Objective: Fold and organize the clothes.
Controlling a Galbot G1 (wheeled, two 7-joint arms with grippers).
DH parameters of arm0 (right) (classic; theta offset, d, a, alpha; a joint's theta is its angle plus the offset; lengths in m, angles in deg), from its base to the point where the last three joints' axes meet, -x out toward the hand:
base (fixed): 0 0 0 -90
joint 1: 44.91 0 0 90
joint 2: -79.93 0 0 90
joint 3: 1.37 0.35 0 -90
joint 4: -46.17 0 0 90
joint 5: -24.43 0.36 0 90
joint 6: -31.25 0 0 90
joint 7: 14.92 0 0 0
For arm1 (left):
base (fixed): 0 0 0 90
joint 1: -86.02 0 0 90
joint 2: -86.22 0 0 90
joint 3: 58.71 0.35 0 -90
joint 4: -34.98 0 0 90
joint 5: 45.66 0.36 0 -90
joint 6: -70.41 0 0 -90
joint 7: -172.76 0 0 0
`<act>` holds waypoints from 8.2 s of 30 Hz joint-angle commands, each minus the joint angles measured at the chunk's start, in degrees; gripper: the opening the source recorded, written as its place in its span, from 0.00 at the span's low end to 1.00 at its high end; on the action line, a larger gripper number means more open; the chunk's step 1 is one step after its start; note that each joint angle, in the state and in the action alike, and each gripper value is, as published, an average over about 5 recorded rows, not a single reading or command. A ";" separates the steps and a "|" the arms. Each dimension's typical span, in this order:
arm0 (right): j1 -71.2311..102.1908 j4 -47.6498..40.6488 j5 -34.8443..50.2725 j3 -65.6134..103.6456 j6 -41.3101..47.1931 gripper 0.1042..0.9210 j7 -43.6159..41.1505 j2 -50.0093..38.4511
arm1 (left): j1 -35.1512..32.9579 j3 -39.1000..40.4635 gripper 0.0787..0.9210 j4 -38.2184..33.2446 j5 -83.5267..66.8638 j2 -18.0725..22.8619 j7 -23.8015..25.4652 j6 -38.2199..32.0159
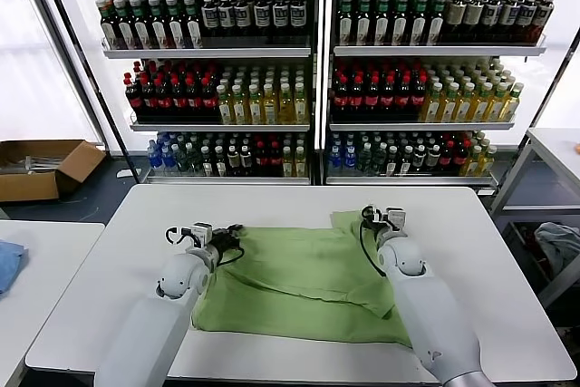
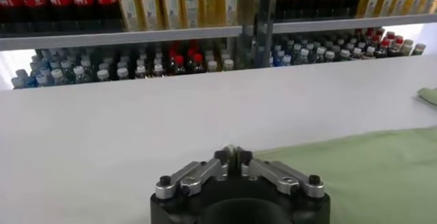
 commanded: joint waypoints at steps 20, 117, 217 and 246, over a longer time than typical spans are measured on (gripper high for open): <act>5.59 23.90 0.00 4.68 -1.48 0.01 2.16 -1.17 | -3.89 -2.33 0.01 -8.82 -1.65 -0.09 -0.31 -7.19; 48.66 68.19 -9.89 16.24 -3.30 0.88 6.74 -2.63 | -29.78 -16.88 0.88 -25.63 0.56 7.28 -3.45 -4.55; 48.92 66.38 -11.80 15.61 -3.21 0.88 8.43 -0.18 | -26.52 -5.37 0.03 -22.82 14.28 4.65 7.74 -7.70; 43.97 62.78 -12.39 8.40 -3.12 0.88 8.45 -0.46 | -31.57 -25.81 0.81 -36.83 -6.46 -6.92 -1.85 -8.70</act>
